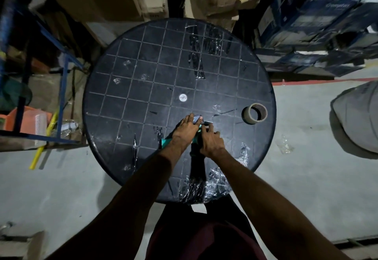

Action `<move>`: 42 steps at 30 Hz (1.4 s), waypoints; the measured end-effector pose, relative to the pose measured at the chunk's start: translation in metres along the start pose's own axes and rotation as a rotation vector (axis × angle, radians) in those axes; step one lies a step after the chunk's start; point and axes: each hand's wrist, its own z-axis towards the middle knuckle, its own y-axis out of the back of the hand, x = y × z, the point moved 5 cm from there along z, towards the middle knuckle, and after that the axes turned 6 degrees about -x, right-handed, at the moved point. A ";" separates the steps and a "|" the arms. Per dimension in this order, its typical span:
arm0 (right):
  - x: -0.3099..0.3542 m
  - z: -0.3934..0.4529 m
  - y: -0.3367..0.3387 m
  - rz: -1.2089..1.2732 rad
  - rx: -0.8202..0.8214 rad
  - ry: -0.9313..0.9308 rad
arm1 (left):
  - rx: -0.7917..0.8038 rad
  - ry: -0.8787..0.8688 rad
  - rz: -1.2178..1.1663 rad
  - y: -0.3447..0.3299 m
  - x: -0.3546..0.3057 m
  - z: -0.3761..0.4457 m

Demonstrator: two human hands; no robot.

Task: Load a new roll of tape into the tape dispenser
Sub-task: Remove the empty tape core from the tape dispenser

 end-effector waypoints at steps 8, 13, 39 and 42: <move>-0.004 -0.003 0.006 -0.035 -0.029 0.059 | 0.015 0.011 0.026 0.000 0.000 -0.002; -0.003 -0.008 0.010 -0.077 -0.053 0.099 | 0.003 -0.001 0.043 -0.002 -0.001 0.000; -0.021 -0.013 0.003 0.348 -0.117 -0.108 | 0.018 0.005 0.033 -0.005 0.001 0.000; -0.020 -0.013 0.002 0.370 -0.117 -0.182 | 0.028 0.008 0.020 -0.005 0.001 0.001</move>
